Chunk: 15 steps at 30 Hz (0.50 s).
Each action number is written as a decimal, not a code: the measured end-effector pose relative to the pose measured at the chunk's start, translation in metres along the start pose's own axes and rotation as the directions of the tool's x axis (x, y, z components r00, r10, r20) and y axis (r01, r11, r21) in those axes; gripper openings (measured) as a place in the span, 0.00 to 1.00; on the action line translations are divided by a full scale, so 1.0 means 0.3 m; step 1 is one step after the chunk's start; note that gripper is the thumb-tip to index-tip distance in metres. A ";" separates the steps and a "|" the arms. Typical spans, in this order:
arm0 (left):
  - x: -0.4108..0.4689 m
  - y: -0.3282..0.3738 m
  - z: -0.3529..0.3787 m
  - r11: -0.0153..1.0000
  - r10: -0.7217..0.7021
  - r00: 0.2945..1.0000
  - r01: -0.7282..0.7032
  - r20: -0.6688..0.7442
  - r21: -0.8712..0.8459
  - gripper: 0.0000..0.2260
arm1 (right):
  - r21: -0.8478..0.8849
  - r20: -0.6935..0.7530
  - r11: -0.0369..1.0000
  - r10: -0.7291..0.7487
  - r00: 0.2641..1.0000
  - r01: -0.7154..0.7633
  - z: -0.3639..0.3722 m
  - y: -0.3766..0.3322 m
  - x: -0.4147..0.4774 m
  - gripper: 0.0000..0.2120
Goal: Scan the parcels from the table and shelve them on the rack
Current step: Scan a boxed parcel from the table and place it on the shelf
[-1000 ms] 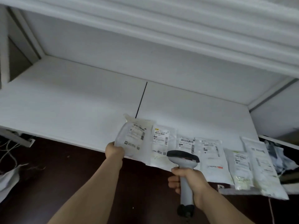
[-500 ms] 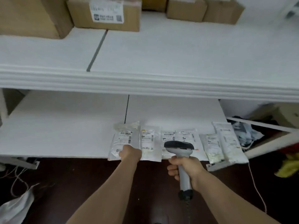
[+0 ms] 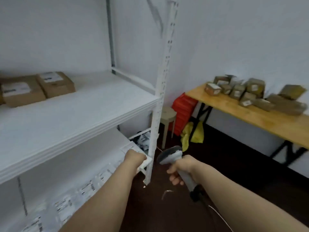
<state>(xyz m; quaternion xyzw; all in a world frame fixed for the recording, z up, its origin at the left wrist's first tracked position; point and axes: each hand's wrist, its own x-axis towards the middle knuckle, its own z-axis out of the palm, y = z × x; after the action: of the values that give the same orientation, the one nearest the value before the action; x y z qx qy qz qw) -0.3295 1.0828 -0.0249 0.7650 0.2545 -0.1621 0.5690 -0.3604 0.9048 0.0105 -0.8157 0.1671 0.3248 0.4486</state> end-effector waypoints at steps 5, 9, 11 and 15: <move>-0.088 0.237 0.345 0.984 0.133 0.965 -0.156 0.226 0.085 0.24 | 0.062 -0.211 0.993 0.111 0.971 -0.100 -0.409 0.186 -0.123 0.05; -0.112 0.398 0.642 0.953 0.184 0.930 -0.248 0.320 0.173 0.23 | 0.246 -0.419 0.967 0.161 0.894 -0.058 -0.704 0.352 -0.145 0.04; -0.106 0.485 0.814 0.939 0.209 0.910 -0.288 0.357 0.187 0.23 | 0.337 -0.521 0.941 0.169 0.837 0.020 -0.852 0.434 -0.124 0.05; -0.081 0.682 1.205 0.916 0.253 0.880 -0.352 0.403 0.194 0.21 | 0.427 -0.652 0.886 0.162 0.741 0.182 -1.199 0.589 -0.043 0.06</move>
<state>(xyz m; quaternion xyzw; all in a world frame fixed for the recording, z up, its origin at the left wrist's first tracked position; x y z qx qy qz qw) -0.2169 0.6877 0.0411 0.8194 -0.0044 -0.2433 0.5191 -0.3330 0.5065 0.0482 -0.7464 0.3852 -0.0428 0.5410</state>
